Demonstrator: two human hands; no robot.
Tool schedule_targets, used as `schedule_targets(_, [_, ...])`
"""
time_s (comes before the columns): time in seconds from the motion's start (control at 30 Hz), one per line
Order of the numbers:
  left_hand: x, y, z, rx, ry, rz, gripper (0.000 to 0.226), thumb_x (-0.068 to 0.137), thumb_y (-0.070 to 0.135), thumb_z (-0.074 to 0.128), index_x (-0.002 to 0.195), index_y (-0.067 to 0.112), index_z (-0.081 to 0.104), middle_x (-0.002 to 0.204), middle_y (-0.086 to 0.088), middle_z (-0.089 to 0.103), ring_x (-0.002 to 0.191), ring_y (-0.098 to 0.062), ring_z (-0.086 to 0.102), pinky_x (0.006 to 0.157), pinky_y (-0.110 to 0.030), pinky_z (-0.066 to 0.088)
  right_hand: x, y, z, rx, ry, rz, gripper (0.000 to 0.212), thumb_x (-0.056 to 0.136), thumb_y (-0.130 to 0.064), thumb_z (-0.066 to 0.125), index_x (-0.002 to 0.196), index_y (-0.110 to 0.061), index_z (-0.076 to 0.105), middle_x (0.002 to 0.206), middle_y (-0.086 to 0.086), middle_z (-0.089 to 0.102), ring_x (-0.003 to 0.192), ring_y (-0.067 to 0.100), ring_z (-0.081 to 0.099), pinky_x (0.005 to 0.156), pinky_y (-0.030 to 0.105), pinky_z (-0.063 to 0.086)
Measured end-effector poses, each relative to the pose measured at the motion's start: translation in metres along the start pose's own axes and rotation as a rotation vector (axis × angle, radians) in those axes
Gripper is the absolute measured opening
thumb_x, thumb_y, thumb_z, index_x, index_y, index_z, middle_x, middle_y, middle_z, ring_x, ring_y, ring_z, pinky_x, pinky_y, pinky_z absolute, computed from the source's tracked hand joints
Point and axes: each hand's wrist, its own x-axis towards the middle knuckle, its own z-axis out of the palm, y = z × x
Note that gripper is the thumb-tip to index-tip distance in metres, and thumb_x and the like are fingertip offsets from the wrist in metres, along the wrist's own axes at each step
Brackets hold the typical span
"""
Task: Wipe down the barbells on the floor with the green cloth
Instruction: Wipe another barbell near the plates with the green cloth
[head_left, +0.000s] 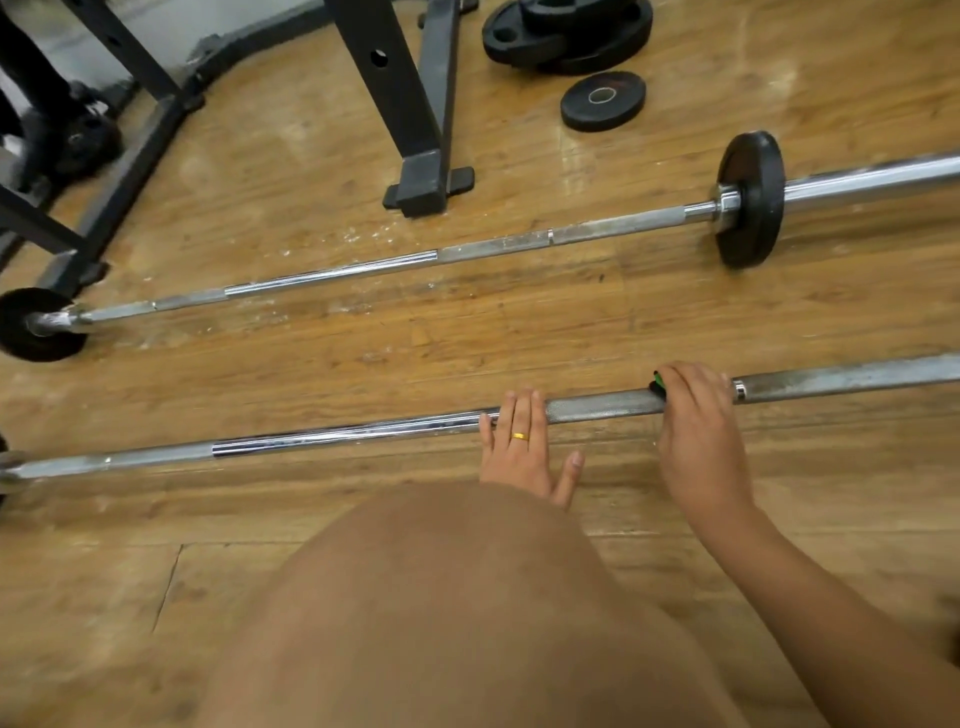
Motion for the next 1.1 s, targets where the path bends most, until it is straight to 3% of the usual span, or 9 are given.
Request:
schedule_targets(0.23, [-0.013, 0.000, 0.005, 0.042, 0.016, 0.006, 0.080, 0.103, 0.054, 0.036, 0.161, 0.012, 0.001, 0.169, -0.005, 0.006, 0.156, -0.022, -0.004, 0.124, -0.049, -0.001, -0.011, 0.008, -0.007, -0.023, -0.057, -0.095, 0.037, 0.100, -0.004, 0.053, 0.136, 0.003, 0.055, 0.137, 0.018, 0.056, 0.134, 0.036, 0.046, 0.123, 0.048, 0.019])
schedule_targets(0.37, [-0.023, 0.009, -0.003, 0.132, -0.046, -0.031, 0.080, 0.103, 0.058, 0.025, 0.159, 0.013, -0.012, 0.168, -0.002, -0.015, 0.154, -0.020, -0.018, 0.124, -0.044, -0.007, -0.026, -0.012, 0.000, 0.042, -0.011, 0.020, 0.036, 0.101, -0.003, 0.050, 0.136, 0.004, 0.056, 0.140, 0.018, 0.056, 0.139, 0.036, 0.043, 0.124, 0.049, 0.018])
schedule_targets(0.47, [-0.030, 0.018, -0.011, 0.191, -0.097, -0.069, 0.078, 0.098, 0.062, -0.001, 0.155, 0.013, -0.022, 0.162, -0.002, -0.029, 0.152, -0.020, -0.026, 0.124, -0.043, -0.011, -0.033, -0.013, 0.001, 0.021, -0.064, -0.155, 0.036, 0.096, 0.004, 0.056, 0.131, 0.005, 0.059, 0.135, 0.020, 0.059, 0.134, 0.038, 0.048, 0.121, 0.052, 0.025])
schedule_targets(0.53, [-0.034, 0.021, -0.013, 0.227, -0.124, -0.079, 0.077, 0.092, 0.057, -0.011, 0.153, 0.012, -0.026, 0.160, -0.004, -0.033, 0.150, -0.021, -0.029, 0.124, -0.041, -0.013, -0.029, -0.001, -0.003, -0.008, -0.049, -0.163, 0.036, 0.094, 0.004, 0.056, 0.130, 0.004, 0.060, 0.130, 0.019, 0.062, 0.128, 0.038, 0.053, 0.122, 0.051, 0.024])
schedule_targets(0.67, [-0.041, 0.016, -0.005, 0.250, -0.121, -0.059, 0.081, 0.101, 0.062, 0.009, 0.155, 0.011, -0.024, 0.162, -0.007, -0.032, 0.151, -0.023, -0.028, 0.123, -0.041, -0.012, -0.041, -0.025, 0.004, 0.049, 0.026, 0.082, 0.036, 0.097, 0.004, 0.052, 0.132, 0.003, 0.059, 0.135, 0.018, 0.059, 0.136, 0.036, 0.046, 0.125, 0.042, 0.012])
schedule_targets(0.8, [-0.044, 0.010, 0.009, 0.152, -0.059, -0.033, 0.084, 0.097, 0.066, 0.008, 0.157, 0.010, -0.015, 0.165, -0.007, -0.023, 0.153, -0.024, -0.022, 0.124, -0.044, -0.011, -0.046, -0.028, 0.010, 0.047, -0.020, -0.155, 0.035, 0.089, 0.007, 0.059, 0.124, 0.002, 0.062, 0.125, 0.016, 0.063, 0.126, 0.034, 0.054, 0.122, 0.046, 0.021])
schedule_targets(0.87, [-0.046, 0.005, 0.014, 0.120, -0.038, -0.007, 0.085, 0.098, 0.066, 0.012, 0.158, 0.009, -0.009, 0.166, -0.007, -0.017, 0.154, -0.024, -0.017, 0.125, -0.047, -0.007, -0.042, -0.018, 0.008, 0.009, 0.020, -0.141, 0.035, 0.089, 0.008, 0.060, 0.123, 0.002, 0.063, 0.122, 0.016, 0.064, 0.122, 0.034, 0.056, 0.122, 0.046, 0.021])
schedule_targets(1.0, [-0.046, -0.001, 0.021, 0.045, 0.016, 0.042, 0.083, 0.103, 0.050, 0.044, 0.159, 0.007, 0.000, 0.167, -0.006, -0.009, 0.156, -0.026, -0.009, 0.125, -0.051, -0.001, -0.050, -0.034, 0.014, 0.033, 0.066, -0.007, 0.037, 0.089, 0.009, 0.060, 0.126, 0.002, 0.062, 0.126, 0.015, 0.063, 0.128, 0.033, 0.053, 0.123, 0.045, 0.019])
schedule_targets(1.1, [-0.047, -0.001, 0.021, 0.020, 0.031, 0.059, 0.079, 0.103, 0.053, 0.034, 0.158, 0.006, 0.002, 0.167, -0.008, -0.006, 0.156, -0.027, -0.007, 0.125, -0.052, -0.001, -0.047, -0.028, 0.012, 0.064, 0.013, -0.110, 0.034, 0.091, 0.007, 0.059, 0.125, 0.003, 0.062, 0.126, 0.016, 0.062, 0.128, 0.034, 0.053, 0.122, 0.049, 0.023])
